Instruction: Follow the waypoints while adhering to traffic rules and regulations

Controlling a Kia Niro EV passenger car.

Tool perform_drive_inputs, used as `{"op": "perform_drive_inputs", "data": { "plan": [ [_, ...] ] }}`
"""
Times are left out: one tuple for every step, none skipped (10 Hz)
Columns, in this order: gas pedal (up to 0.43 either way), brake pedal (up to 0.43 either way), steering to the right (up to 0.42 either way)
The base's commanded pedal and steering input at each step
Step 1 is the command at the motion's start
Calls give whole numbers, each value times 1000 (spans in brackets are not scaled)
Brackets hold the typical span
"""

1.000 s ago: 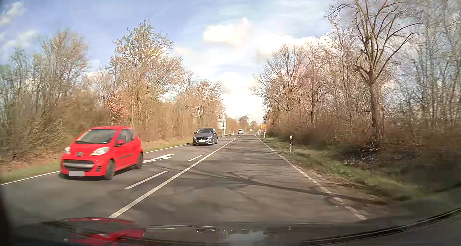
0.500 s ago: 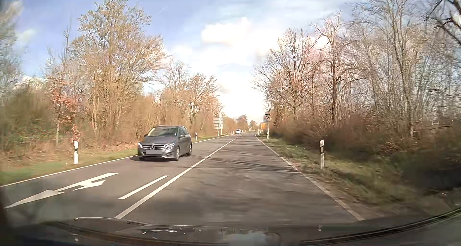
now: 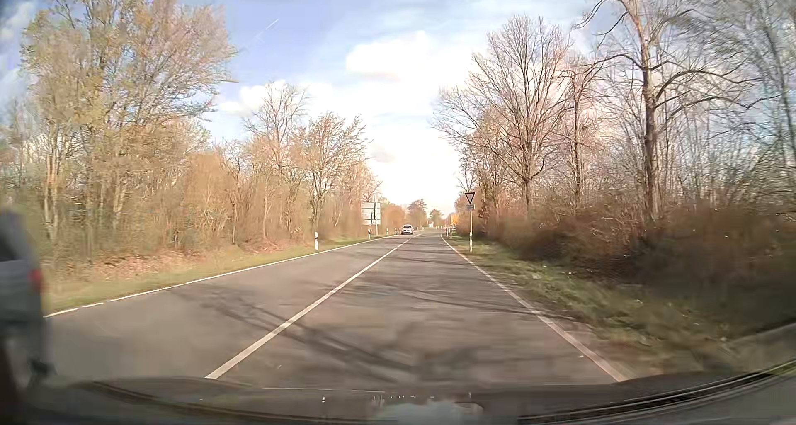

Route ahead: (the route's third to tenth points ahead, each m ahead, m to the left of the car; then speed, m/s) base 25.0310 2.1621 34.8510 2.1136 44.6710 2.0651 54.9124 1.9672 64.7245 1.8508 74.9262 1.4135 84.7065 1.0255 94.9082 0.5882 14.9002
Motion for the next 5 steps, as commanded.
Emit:
{"op": "perform_drive_inputs", "data": {
  "plan": [
    [177,0,-1],
    [177,0,-1],
    [177,0,-1],
    [177,0,-1],
    [177,0,-1]
  ]
}}
